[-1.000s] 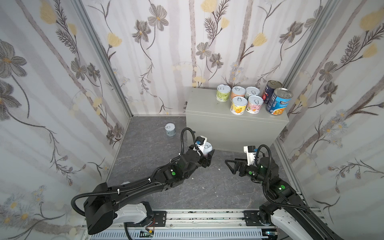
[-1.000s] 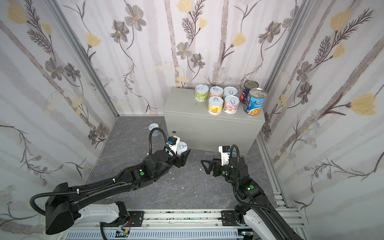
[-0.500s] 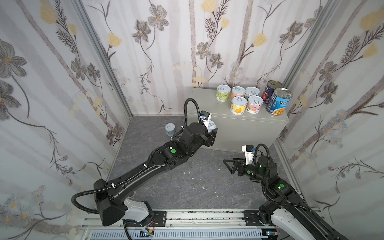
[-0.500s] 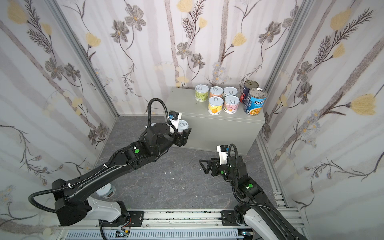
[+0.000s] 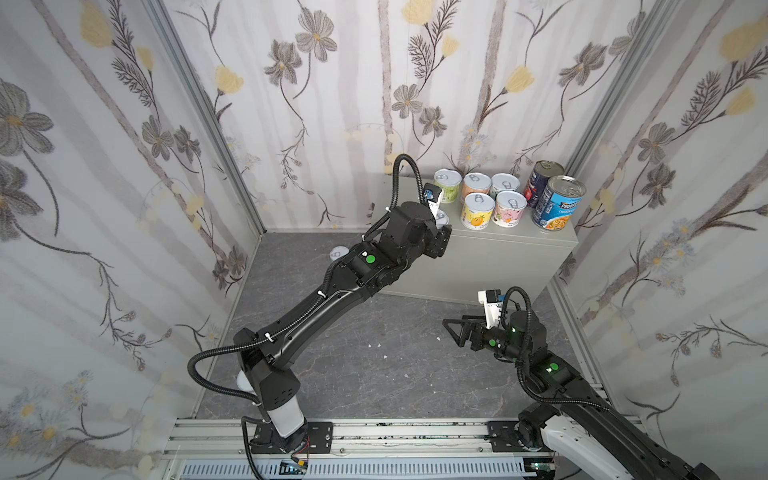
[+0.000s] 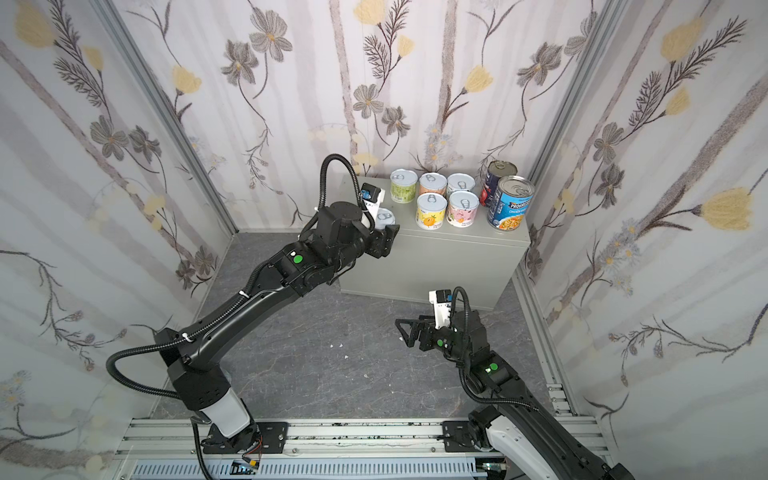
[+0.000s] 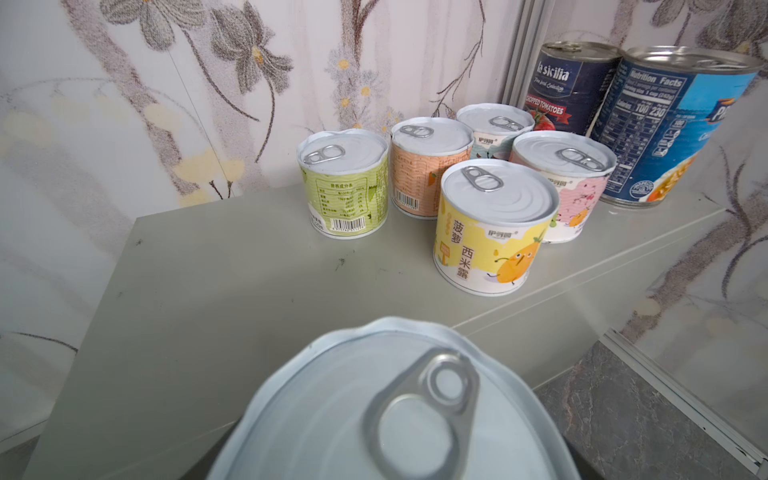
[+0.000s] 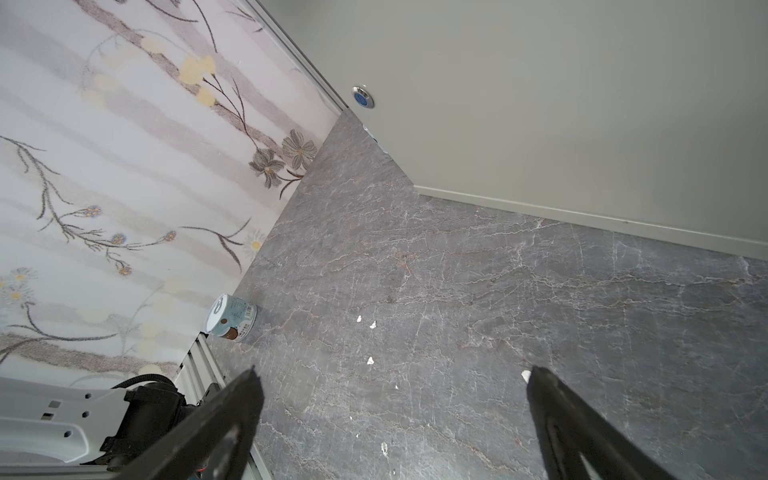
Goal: Place and organize the canned foods onto the counter
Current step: 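Lift the pink can with the left gripper up over the cabinet top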
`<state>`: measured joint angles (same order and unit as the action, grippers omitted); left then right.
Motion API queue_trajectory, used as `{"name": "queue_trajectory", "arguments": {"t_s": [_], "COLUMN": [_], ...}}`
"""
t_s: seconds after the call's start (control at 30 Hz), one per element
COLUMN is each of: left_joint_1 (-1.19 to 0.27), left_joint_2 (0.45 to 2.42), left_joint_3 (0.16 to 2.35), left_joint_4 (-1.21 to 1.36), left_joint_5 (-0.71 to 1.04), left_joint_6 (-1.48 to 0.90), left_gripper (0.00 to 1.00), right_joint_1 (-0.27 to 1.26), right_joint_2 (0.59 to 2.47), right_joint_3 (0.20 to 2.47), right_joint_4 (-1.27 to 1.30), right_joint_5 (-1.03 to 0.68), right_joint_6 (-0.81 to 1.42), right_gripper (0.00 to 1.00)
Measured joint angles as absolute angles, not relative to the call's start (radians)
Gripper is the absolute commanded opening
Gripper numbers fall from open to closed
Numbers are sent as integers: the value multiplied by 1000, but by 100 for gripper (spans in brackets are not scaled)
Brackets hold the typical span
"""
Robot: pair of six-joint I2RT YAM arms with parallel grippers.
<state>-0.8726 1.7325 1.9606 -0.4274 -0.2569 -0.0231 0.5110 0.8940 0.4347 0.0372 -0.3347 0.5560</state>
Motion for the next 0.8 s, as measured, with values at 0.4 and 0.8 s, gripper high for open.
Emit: {"name": "queue_trajectory", "arguments": {"t_s": [0.4,0.8], "left_joint_1": [-801,-782], "left_joint_2": [1934,2074], "left_joint_3": [2182,2339], "left_joint_4": [-453,-464], "left_joint_5": [-210,-164], "left_joint_6": [-7,-7], "left_gripper": [69,69], "right_joint_1": [511,511], "right_joint_2": [975,1017], "right_joint_3": [419,417], "right_joint_4": [102,108], "right_joint_5": [-355,-360], "right_joint_6": [539,513], "right_gripper": [100,100]}}
